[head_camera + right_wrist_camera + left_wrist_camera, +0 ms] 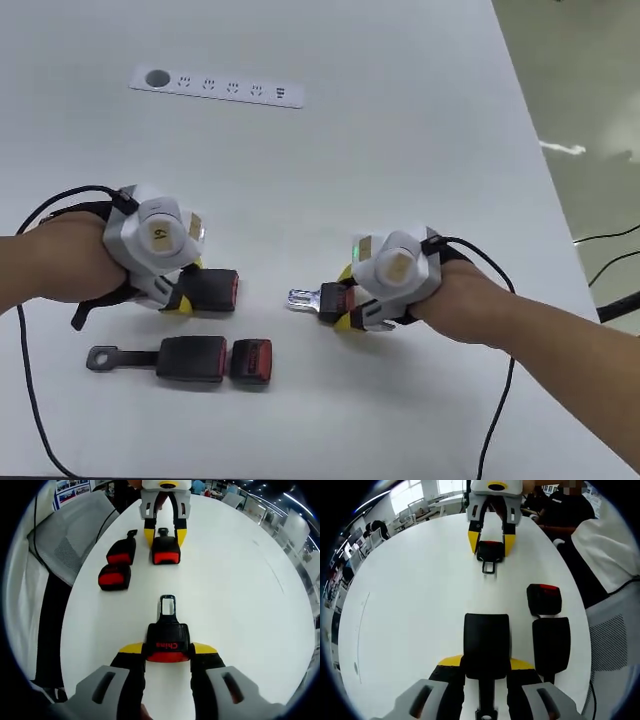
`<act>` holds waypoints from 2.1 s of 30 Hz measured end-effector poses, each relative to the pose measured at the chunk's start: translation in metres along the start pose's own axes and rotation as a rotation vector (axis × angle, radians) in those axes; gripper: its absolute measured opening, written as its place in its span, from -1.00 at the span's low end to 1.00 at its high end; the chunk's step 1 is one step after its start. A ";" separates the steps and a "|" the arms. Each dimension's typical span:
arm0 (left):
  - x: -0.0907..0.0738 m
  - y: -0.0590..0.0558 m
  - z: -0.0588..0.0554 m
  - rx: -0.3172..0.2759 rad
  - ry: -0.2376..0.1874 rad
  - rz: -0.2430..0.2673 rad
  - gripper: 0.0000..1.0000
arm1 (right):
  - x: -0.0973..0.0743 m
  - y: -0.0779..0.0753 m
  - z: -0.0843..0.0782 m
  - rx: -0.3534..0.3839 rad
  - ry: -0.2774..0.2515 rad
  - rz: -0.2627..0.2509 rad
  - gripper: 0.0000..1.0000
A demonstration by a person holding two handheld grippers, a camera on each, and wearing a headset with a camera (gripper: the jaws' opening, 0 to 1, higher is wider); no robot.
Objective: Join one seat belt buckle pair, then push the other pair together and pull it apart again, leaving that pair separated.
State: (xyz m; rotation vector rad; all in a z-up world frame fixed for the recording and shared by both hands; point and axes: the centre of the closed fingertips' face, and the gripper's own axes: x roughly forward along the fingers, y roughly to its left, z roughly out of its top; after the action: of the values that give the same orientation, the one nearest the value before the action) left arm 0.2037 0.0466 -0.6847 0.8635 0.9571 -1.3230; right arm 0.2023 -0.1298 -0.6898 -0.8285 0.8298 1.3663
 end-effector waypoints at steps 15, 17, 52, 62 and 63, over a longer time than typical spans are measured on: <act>-0.001 0.001 0.001 0.007 0.012 0.004 -0.35 | -0.010 -0.004 -0.013 0.018 0.048 -0.006 -0.26; -0.001 0.001 0.002 0.007 0.012 0.002 -0.35 | -0.009 -0.006 -0.012 0.028 0.048 -0.010 -0.25; -0.088 -0.069 -0.041 -0.353 -0.202 0.350 0.59 | -0.050 0.062 0.037 0.267 -0.202 -0.231 0.39; -0.101 -0.086 -0.072 -0.497 -0.249 0.373 0.81 | -0.067 0.074 0.024 0.391 -0.247 -0.291 0.81; -0.102 -0.087 -0.074 -0.502 -0.249 0.373 0.83 | -0.071 0.077 0.025 0.402 -0.252 -0.291 0.83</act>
State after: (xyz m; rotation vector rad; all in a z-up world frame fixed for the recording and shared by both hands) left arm 0.1115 0.1480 -0.6166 0.4462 0.8293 -0.7943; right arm 0.1239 -0.1390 -0.6171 -0.4322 0.7207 0.9776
